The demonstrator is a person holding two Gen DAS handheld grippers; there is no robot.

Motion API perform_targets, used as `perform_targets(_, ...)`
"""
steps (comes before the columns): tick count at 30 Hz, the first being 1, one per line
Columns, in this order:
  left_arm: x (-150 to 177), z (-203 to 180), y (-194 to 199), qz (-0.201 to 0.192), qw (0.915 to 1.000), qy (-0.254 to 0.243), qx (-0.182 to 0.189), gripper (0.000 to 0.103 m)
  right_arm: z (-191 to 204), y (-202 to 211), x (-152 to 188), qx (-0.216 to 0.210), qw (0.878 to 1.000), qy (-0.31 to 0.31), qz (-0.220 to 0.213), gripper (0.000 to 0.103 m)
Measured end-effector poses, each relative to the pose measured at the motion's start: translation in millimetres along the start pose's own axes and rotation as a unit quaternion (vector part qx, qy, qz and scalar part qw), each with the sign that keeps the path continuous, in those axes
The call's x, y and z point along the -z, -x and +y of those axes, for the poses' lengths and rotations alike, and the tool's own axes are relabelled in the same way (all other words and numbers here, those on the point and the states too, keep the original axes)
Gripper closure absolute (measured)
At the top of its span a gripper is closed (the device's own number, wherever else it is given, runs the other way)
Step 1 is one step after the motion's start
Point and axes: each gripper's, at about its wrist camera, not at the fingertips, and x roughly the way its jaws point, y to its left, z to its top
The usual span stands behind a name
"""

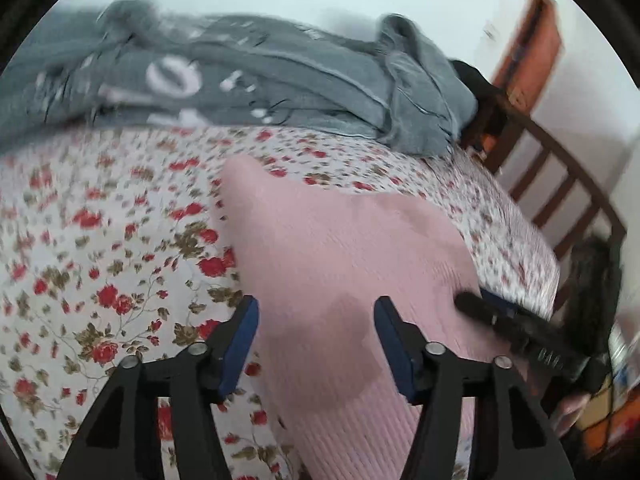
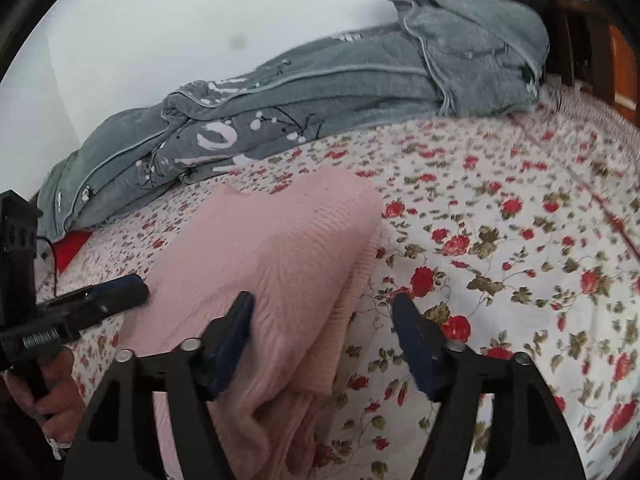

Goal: Fold small clothes

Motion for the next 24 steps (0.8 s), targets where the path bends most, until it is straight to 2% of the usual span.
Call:
perform_targets(1,-2.7,9.9,-11.7,0.024,0.9996,0.017,-0.001,0.042,-4.3,-6.1,-1.6,-0.005,1.0,-0.009,0.013,0.023)
perform_targets(4,-0.6,30.2,-41.1,0.071,0.9939,0.063,0.056,0.037,-15.2,-24.7,-1.3,-0.038,0.997,-0.04,0.048,0.02)
perform_targets(6,1.0,38.3,-47.5,0.072,0.9886,0.095,0.092,0.048,-17.4,-30.3,-1.6,-0.051,0.996,-0.047,0.051,0.02)
perform_targets(7,0.4,39.7,-46.7,0.067,0.9875,0.103,0.098,0.059,-16.2,-31.6,-1.5,-0.053,0.996,-0.046,0.051,0.025)
perform_targets(8,-0.8,39.5,-43.4,0.059,0.9878,0.104,0.099,0.065,-14.3,-32.5,-1.8,-0.063,0.996,-0.045,0.052,0.045)
perform_targets(9,-2.8,39.1,-37.2,0.05,0.988,0.106,0.101,0.066,-12.6,-33.3,-2.5,-0.097,0.992,-0.053,0.06,0.059)
perform_targets(10,-4.5,39.1,-31.6,0.043,0.988,0.107,0.103,0.067,-12.3,-32.1,-3.3,-0.108,0.99,-0.065,0.06,0.064)
perform_targets(12,-11.3,43.7,-12.3,0.021,0.9885,0.112,0.099,0.068,-2.7,-24.7,-9.0,-0.103,0.992,-0.065,0.043,0.068)
perform_targets(14,-20.6,50.9,4.8,0.003,0.9924,0.102,0.069,0.068,14.7,-21.4,-14.8,-0.115,0.991,-0.056,0.031,0.07)
perform_targets(16,-26.3,59.6,19.7,-0.009,0.9955,0.092,0.02,0.067,34.2,-29.4,-17.9,-0.131,0.989,-0.055,0.04,0.07)
perform_targets(18,-24.9,63.2,22.2,-0.004,0.9968,0.078,-0.019,0.065,57.0,-44.2,-15.4,-0.13,0.99,-0.04,0.047,0.07)
perform_targets(21,-9.6,63.7,9.3,0.025,0.9944,0.052,-0.088,0.057,77.0,-56.9,-6.9,-0.087,0.995,-0.014,0.05,0.064)
perform_targets(23,2.1,57.8,14.9,0.008,0.9932,0.021,-0.114,0.051,86.9,-47.0,-0.7,-0.044,0.999,0.019,0.025,0.054)
perform_targets(24,10.2,51.2,25.0,-0.006,0.9925,0.005,-0.122,0.049,92.0,-38.9,2.1,-0.026,0.999,0.036,0.012,0.054)
